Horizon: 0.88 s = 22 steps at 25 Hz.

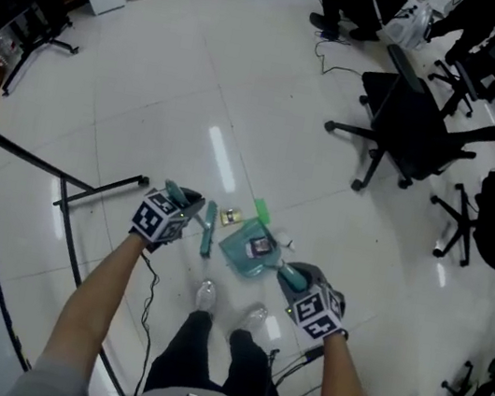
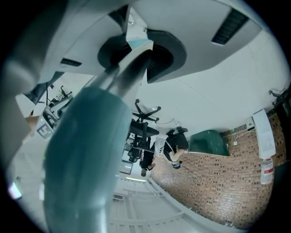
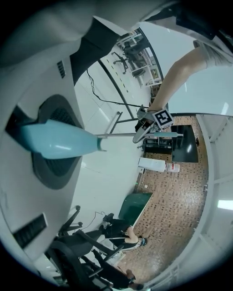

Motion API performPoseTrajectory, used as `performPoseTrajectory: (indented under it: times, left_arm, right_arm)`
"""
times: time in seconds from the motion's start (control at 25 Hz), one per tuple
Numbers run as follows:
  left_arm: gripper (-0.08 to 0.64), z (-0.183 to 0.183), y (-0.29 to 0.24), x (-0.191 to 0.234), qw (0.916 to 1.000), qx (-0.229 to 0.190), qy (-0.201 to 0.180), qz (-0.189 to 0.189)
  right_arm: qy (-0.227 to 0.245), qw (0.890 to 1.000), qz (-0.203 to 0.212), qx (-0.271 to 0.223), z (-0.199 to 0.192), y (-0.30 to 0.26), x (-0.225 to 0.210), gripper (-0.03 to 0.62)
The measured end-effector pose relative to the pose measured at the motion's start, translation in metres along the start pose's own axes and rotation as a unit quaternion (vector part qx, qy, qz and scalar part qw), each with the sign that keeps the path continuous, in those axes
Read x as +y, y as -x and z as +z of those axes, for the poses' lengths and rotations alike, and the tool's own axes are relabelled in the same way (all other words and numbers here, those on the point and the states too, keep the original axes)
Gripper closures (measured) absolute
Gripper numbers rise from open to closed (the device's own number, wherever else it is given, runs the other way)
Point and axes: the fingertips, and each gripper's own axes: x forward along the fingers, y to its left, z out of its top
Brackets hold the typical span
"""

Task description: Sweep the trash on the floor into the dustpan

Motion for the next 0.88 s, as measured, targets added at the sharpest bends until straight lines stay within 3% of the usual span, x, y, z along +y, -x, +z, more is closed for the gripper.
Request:
performPoseTrajectory:
  times: [0.24, 0.4, 0.56, 0.88]
  left_arm:
    - [0.522, 0.016, -0.036, 0.020, 0.9997, -0.003, -0.024, -0.003]
    - [0.520, 0.014, -0.062, 0.011, 0.9987, 0.026, -0.041, -0.018]
    - [0.517, 0.006, -0.087, -0.015, 0.9947, 0.058, -0.059, -0.061]
    - [0.515, 0.003, -0.089, -0.073, 0.9846, 0.072, -0.075, -0.140]
  right_arm:
    - [-0.025, 1.000, 0.000, -0.001, -0.004, 0.000, -0.015, 0.489]
    - [-0.040, 0.999, 0.003, -0.008, -0.006, 0.002, -0.017, 0.489]
    - [-0.046, 0.999, -0.001, -0.013, -0.006, 0.001, -0.022, 0.489]
    - [-0.053, 0.999, 0.000, -0.013, -0.013, 0.003, -0.021, 0.489]
